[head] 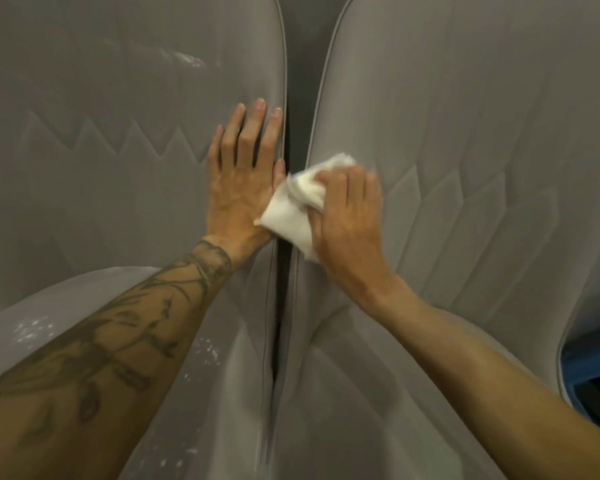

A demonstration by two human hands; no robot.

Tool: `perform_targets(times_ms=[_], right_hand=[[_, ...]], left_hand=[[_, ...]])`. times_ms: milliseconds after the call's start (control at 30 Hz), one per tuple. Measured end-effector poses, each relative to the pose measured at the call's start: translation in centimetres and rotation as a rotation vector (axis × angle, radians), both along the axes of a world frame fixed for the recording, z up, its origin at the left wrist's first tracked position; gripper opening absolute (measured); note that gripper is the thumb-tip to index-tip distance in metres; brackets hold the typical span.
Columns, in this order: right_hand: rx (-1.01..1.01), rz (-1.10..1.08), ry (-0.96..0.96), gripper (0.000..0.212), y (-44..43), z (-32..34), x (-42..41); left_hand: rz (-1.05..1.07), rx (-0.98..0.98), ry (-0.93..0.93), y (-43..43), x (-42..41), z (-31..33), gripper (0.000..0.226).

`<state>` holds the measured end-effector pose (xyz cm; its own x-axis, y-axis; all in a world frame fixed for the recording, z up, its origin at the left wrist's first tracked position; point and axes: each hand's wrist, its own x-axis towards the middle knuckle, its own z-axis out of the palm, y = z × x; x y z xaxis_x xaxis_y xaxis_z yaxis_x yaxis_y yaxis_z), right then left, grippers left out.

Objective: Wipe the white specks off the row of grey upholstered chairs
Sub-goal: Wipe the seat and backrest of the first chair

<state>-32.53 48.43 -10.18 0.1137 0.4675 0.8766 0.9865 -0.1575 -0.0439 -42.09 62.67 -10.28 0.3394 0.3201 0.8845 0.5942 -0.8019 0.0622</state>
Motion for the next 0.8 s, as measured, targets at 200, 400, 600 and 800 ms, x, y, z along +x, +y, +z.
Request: perform_targets(times_ms=[200, 400, 600, 800], right_hand=[[-0.519, 0.216, 0.093, 0.021, -7.1, -9.7, -4.3], [-0.807, 0.281, 0.038, 0.017, -10.1, -10.4, -5.4], [-0.775, 0.25, 0.16, 0.011, -12.1, -11.7, -10.4], [-0.825, 0.183, 0.182, 0.026, -11.5, -11.1, -6.9]], left_hand=[[-0.013, -0.023, 0.022, -1.0, -0.6, 0.5, 0.063], [-0.004, -0.104, 0.158, -2.7, -2.0, 1.9, 0.063], [-0.082, -0.253, 0.233, -7.0, -6.5, -0.2, 0.06], [-0.111, -0.501, 0.493, -13.7, -13.3, -7.4, 0.035]])
